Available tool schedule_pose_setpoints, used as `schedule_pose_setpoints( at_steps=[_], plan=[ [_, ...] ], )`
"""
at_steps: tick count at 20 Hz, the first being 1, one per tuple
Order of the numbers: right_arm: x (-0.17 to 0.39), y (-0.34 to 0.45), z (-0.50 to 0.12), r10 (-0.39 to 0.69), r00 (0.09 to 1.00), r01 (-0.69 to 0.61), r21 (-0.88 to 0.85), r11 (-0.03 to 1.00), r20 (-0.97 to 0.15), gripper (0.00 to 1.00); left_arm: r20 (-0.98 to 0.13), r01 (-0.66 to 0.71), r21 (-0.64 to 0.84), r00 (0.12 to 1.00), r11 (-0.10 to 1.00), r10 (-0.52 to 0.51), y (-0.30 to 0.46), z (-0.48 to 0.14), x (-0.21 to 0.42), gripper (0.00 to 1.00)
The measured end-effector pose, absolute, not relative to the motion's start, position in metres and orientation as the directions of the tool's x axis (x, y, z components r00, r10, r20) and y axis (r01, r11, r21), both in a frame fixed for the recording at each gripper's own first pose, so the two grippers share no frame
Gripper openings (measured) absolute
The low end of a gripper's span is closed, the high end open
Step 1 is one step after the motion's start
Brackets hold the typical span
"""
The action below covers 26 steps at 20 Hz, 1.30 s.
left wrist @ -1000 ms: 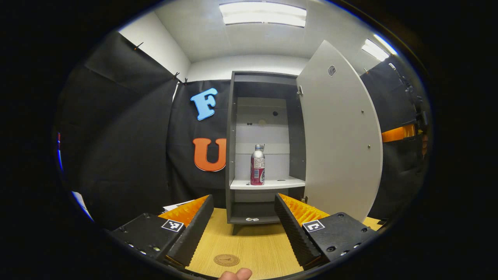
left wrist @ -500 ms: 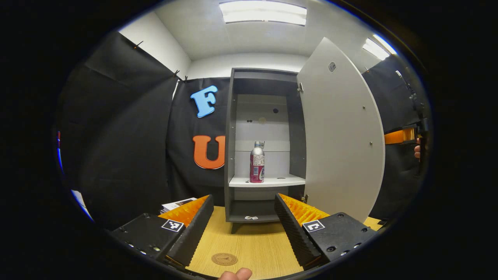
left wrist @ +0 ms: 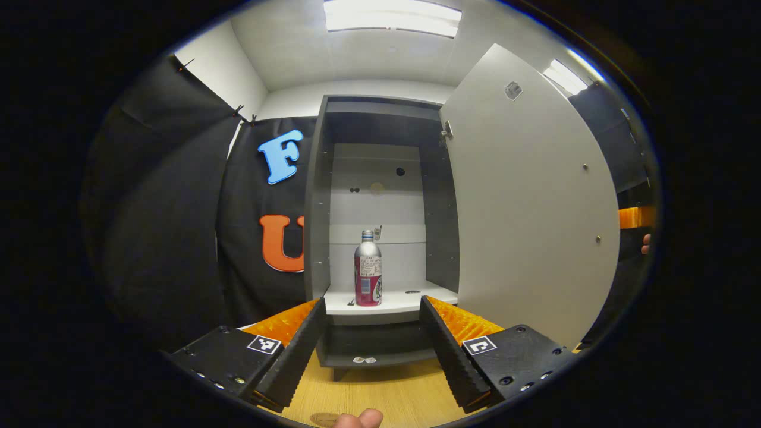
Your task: Open the cabinet door with the right hand, grasp the bottle in the cabinet with the left hand and place it on the coaster, then close the cabinet door with the right hand.
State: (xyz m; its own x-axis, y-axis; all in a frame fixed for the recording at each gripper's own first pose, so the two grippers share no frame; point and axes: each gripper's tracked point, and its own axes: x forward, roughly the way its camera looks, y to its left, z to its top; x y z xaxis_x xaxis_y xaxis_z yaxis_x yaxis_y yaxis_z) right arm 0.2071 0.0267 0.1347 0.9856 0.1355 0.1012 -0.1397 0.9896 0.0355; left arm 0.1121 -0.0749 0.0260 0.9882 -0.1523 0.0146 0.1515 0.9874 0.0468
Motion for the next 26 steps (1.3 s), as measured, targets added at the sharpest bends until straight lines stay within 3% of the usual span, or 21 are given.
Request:
schedule_pose_setpoints(
  at_steps=[4,7,11,23,24,25,26],
  plan=[
    [0.211,0.025,0.131,0.129,0.987,-0.132,0.025,0.991,0.096,0.82,0.014,0.205,-0.012,0.979,0.979,-0.205,-0.089,0.033,0.189,0.96],
    [0.213,0.023,0.129,0.113,0.990,-0.117,0.035,0.993,0.090,0.83,0.039,0.140,0.060,0.989,0.988,-0.143,-0.074,0.035,0.249,0.96],
    [0.219,0.021,0.131,0.094,0.991,-0.097,0.030,0.995,0.091,0.83,-0.030,0.101,0.059,0.995,0.993,-0.100,-0.065,-0.006,0.306,0.96],
    [0.236,0.015,0.126,0.062,0.995,-0.065,0.039,0.997,0.077,0.82,-0.058,0.093,0.057,0.994,0.994,-0.090,-0.064,-0.027,0.363,0.96],
    [0.236,0.014,0.126,0.060,0.995,-0.063,0.043,0.997,0.076,0.82,-0.053,0.093,0.055,0.995,0.994,-0.090,-0.065,-0.024,0.364,0.93],
    [0.236,0.015,0.125,0.060,0.995,-0.063,0.049,0.997,0.075,0.82,-0.062,0.094,0.058,0.994,0.994,-0.090,-0.063,-0.025,0.361,0.75],
    [0.236,0.014,0.123,0.059,0.996,-0.063,0.054,0.997,0.073,0.82,-0.061,0.093,0.064,0.994,0.994,-0.089,-0.060,-0.026,0.362,0.78]
  ],
)
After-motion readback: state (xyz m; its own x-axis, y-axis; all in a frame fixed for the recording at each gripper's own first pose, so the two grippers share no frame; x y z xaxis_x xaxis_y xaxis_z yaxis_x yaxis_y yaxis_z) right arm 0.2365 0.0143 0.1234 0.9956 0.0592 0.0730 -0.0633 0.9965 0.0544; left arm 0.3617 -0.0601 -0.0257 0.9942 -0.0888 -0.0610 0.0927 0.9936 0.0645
